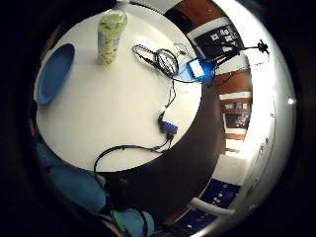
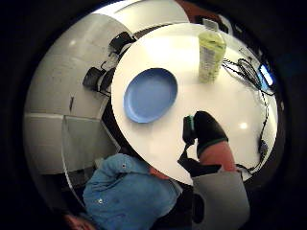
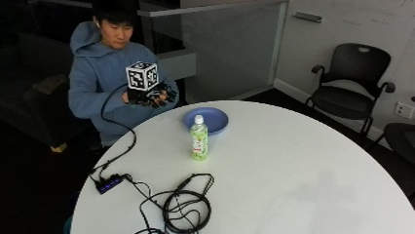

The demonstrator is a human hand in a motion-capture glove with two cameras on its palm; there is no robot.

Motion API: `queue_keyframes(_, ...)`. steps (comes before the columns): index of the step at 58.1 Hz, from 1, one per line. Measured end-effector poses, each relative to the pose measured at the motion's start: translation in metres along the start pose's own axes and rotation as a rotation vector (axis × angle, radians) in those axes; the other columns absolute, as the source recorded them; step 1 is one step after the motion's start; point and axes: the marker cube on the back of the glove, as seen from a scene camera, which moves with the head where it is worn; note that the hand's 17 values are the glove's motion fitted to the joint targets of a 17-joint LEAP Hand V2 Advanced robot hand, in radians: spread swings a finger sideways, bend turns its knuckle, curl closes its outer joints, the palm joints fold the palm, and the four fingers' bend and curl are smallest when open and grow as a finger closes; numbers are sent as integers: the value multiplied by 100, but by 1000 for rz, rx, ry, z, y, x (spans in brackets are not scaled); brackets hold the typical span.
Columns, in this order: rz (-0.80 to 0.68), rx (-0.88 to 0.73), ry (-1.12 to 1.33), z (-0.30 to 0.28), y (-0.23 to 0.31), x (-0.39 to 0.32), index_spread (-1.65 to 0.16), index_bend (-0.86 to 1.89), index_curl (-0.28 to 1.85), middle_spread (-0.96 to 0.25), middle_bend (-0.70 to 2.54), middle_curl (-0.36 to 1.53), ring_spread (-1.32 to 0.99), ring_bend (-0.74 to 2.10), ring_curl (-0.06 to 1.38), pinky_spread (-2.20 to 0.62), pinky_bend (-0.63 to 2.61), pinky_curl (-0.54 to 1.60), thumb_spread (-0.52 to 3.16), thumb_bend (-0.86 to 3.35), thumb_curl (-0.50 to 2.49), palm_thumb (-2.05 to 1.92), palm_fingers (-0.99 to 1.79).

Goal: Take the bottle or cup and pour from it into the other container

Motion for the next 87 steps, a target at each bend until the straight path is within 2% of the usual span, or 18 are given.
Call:
queue_keyframes(17,-24,120,-167,9,-11,69,-39,13,20,-1,19,29,19,45,28,22,64,28,103,-3,43,72,0)
queue_keyframes(31,-93,85,-430,15,-41,117,-40,15,22,-2,19,30,19,47,28,23,61,27,99,-2,44,73,-1)
queue_keyframes(48,-124,41,-630,30,-88,162,-40,15,23,-2,19,31,18,46,28,24,59,26,95,-3,43,72,-1)
queue_keyframes(68,-195,-31,-790,59,-144,175,-40,13,22,-2,19,31,18,47,28,24,60,26,92,-3,41,69,-2)
queue_keyframes(79,-248,-56,-864,75,-171,156,-40,13,21,-2,20,32,17,47,28,24,60,25,90,-3,39,68,-2)
queue_keyframes(87,-300,-53,-1025,86,-189,130,-40,13,21,-2,20,32,18,48,28,24,60,25,88,-4,38,67,-2)
